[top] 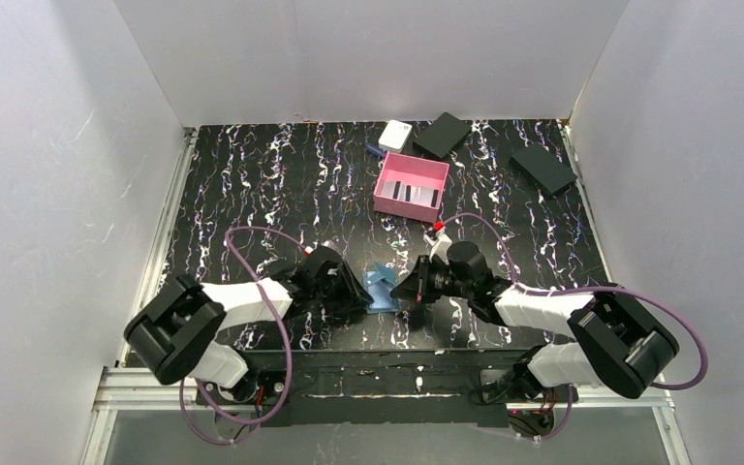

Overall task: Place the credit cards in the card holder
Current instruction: Turn over the card holder at the center of the board.

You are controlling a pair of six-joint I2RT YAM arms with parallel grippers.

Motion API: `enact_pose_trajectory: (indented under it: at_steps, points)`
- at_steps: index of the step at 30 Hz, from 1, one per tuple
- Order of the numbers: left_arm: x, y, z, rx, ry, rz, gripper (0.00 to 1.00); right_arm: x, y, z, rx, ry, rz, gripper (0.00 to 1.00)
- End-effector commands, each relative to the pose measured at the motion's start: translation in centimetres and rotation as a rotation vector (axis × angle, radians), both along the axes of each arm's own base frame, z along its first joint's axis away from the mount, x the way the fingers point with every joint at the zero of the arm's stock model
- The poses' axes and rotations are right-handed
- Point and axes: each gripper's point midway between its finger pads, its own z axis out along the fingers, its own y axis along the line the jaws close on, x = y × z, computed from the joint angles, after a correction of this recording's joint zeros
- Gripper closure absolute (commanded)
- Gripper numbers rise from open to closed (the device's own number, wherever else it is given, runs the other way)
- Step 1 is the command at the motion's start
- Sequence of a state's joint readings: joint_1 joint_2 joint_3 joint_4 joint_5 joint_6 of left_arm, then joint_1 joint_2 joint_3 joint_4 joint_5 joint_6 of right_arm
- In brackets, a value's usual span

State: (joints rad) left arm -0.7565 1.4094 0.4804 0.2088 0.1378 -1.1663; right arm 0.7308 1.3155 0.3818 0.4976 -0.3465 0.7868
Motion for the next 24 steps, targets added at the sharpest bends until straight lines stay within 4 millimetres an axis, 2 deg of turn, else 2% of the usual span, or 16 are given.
enact_pose_trajectory:
  at_steps: [1,5,8,11,17,21,24]
  points:
    - [0.2,-1.5,-1.2,-0.049,0.011,-0.036,0.71,-0.2,-1.7,-1.2,-0.010,0.070,-0.066,0.99]
    - [1.0,-3.1,1.0,-0.146,-0.050,-0.055,0.71,0.0,-3.2,-1.7,-0.017,0.105,-0.110,0.99]
    - [1.4,-5.1,3.3,-0.213,-0.089,-0.094,0.70,-0.2,-4.0,-2.1,0.003,0.145,-0.126,0.99]
    - [1.4,-6.9,4.7,-0.262,-0.092,-0.125,0.70,-0.6,-4.4,-2.4,0.032,0.185,-0.128,0.99]
    - [1.4,-9.4,6.2,-0.331,-0.096,-0.149,0.70,-0.9,-5.3,-2.7,0.054,0.221,-0.150,0.99]
    - [1.6,-10.6,6.4,-0.355,-0.083,-0.166,0.70,-1.2,-5.4,-2.8,0.071,0.238,-0.147,0.99]
    - [1.5,-10.1,6.7,-0.359,-0.098,-0.145,0.69,-0.9,-5.1,-2.4,0.050,0.210,-0.109,0.99]
